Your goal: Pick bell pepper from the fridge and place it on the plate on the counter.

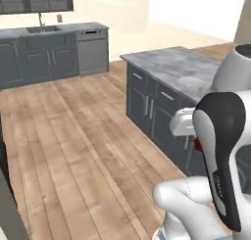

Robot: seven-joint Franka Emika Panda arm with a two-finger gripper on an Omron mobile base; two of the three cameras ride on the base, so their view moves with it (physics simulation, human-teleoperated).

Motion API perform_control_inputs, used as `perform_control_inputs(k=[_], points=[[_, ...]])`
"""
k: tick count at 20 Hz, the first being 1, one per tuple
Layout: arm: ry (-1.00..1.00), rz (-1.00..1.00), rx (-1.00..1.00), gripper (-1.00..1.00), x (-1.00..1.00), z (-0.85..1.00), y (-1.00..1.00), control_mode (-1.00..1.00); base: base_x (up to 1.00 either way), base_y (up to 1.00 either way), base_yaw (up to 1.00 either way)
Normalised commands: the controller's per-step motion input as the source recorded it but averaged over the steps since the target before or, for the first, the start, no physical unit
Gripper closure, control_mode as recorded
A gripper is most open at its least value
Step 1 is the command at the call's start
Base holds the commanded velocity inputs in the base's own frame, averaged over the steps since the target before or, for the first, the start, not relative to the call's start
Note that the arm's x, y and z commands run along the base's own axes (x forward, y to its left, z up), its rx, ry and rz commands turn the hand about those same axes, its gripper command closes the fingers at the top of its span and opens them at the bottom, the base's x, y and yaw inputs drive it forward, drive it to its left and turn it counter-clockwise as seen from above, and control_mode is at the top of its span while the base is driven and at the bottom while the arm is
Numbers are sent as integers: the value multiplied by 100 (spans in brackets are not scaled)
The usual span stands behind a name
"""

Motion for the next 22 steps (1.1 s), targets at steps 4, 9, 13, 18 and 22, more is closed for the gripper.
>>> perform_control_inputs(k=[4,9,13,18,22], points=[[0,0,0,100,0,0,0,100,62,-1,79],[0,0,0,100,0,0,0,100,95,-29,51],[0,0,0,100,0,0,0,100,94,-31,28],[0,0,0,100,0,0,0,100,97,-22,31],[0,0,0,100,0,0,0,100,61,-18,38]])
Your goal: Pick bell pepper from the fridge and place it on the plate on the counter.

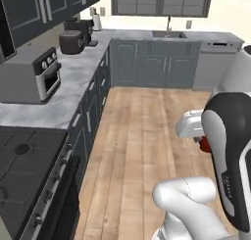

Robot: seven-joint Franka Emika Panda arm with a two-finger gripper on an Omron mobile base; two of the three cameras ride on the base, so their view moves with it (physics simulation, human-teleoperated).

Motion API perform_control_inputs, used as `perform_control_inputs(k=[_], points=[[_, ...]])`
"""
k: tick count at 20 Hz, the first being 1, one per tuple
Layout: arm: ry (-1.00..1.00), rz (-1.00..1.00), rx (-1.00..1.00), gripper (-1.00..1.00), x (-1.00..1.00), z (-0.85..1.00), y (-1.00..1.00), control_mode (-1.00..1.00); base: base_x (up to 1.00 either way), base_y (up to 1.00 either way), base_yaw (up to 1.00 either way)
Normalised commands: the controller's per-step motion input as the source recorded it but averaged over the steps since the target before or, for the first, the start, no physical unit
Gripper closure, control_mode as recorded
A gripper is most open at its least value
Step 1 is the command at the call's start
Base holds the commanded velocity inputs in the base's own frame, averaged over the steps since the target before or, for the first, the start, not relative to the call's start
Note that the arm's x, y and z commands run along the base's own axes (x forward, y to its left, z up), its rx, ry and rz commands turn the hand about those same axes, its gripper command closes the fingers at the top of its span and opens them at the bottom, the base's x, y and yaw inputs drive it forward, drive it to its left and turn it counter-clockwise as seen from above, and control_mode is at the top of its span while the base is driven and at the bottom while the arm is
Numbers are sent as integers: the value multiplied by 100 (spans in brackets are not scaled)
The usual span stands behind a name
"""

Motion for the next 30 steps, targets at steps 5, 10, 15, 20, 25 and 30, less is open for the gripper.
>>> perform_control_inputs(k=[5,10,15,20,25,30], points=[[0,0,0,100,0,0,0,100,33,-30,31],[0,0,0,100,0,0,0,100,17,-16,36],[0,0,0,100,0,0,0,100,10,-2,94],[0,0,0,100,0,0,0,100,5,-36,77],[0,0,0,100,0,0,0,100,44,-75,54],[0,0,0,100,0,0,0,100,25,-82,36]])
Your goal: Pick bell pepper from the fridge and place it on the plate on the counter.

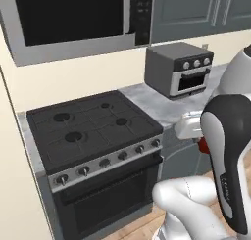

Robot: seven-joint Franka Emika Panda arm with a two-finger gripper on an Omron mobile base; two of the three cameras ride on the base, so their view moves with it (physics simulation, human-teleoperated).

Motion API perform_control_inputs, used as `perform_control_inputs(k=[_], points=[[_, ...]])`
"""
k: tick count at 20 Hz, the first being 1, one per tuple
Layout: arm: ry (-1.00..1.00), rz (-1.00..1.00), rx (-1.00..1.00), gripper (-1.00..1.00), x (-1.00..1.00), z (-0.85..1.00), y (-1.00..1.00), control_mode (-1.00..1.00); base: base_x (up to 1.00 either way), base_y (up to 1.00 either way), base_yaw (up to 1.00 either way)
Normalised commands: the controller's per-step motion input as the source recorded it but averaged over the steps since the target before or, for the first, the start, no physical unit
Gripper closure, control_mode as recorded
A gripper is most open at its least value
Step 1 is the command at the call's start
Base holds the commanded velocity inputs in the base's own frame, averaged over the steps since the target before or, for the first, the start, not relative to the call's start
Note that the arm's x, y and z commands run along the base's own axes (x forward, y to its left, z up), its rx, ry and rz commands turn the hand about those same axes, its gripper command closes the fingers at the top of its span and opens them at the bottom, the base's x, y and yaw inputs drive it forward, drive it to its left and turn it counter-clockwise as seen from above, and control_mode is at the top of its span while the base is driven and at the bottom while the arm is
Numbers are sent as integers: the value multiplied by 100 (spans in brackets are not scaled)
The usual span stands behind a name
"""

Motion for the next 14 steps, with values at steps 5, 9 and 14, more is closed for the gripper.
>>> perform_control_inputs(k=[5,9,14], points=[[0,0,0,100,0,0,0,100,32,-72,34],[0,0,0,100,0,0,0,100,25,-8,91],[0,0,0,100,0,0,0,100,8,0,100]])
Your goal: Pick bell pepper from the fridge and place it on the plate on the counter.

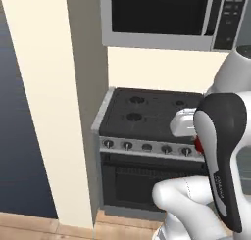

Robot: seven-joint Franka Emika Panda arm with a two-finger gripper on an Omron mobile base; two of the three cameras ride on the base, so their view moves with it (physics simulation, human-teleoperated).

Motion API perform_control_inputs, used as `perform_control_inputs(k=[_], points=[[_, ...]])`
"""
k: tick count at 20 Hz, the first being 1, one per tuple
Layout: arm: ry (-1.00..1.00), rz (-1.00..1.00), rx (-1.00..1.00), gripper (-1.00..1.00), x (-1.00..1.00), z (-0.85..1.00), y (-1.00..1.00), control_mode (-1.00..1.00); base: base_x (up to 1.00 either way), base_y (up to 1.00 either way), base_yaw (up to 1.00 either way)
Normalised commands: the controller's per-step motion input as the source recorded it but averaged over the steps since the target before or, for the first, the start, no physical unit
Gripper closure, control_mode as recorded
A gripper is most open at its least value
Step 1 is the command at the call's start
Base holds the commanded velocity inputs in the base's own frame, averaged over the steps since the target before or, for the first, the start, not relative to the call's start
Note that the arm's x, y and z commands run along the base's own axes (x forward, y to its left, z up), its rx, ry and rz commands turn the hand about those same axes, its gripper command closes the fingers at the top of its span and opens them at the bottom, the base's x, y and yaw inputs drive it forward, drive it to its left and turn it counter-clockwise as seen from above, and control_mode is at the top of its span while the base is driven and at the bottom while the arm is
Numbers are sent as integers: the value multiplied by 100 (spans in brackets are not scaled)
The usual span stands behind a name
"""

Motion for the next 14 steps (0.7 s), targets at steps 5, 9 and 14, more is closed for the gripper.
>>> perform_control_inputs(k=[5,9,14], points=[[0,0,0,100,0,0,0,100,3,0,100],[0,0,0,100,0,0,0,100,48,-10,92],[0,0,0,100,0,0,0,100,65,-19,86]])
